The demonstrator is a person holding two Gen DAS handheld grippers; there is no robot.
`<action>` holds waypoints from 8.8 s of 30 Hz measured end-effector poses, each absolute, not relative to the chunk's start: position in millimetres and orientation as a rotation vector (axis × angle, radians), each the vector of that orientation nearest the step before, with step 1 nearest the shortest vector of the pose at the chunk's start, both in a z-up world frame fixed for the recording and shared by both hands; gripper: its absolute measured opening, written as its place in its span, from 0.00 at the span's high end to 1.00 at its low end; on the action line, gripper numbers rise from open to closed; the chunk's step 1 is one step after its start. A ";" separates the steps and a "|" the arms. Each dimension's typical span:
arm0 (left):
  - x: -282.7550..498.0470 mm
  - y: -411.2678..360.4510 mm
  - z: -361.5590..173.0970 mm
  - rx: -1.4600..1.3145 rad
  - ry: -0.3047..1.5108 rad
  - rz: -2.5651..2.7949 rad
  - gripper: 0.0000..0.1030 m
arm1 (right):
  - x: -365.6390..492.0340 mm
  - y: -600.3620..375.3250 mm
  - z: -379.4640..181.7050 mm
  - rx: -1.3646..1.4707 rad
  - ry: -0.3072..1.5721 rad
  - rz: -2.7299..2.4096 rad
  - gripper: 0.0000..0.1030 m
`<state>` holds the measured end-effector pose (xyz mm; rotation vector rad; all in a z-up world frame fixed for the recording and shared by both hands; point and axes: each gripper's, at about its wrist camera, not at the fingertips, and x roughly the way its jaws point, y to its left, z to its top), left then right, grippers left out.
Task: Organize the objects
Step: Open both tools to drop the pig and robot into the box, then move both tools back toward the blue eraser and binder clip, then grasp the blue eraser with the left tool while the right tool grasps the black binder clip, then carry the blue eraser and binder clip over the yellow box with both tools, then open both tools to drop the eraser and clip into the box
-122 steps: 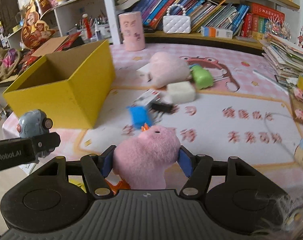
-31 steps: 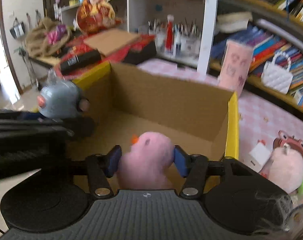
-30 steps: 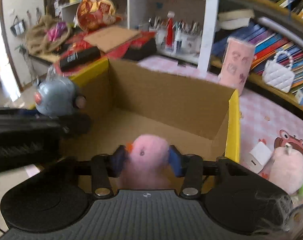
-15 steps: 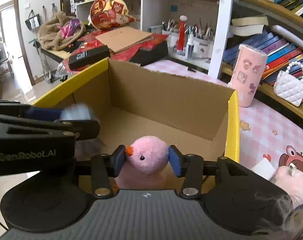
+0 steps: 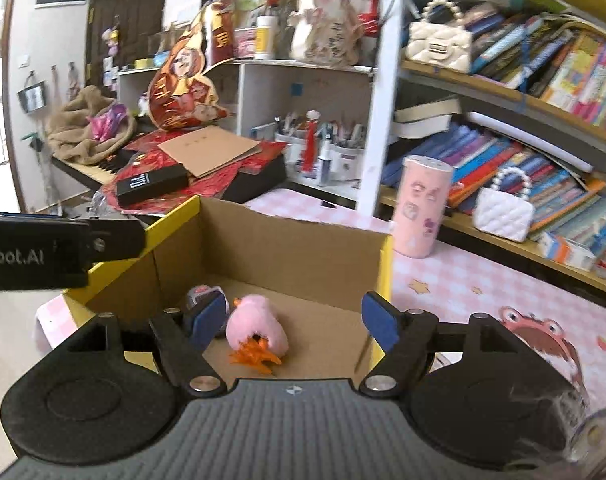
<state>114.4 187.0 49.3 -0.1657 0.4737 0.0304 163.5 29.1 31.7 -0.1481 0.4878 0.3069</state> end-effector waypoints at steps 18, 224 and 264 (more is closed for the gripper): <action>9.3 201.9 9.0 -0.170 0.640 0.045 0.07 | 30.1 29.8 -10.0 -0.131 0.676 0.166 0.27; 148.4 181.9 19.4 -0.138 0.579 -0.113 0.75 | 205.7 50.1 4.9 -0.292 0.616 0.277 0.57; 62.5 198.4 42.3 -0.170 0.510 -0.021 0.19 | 105.0 28.3 34.0 -0.132 0.520 0.239 0.31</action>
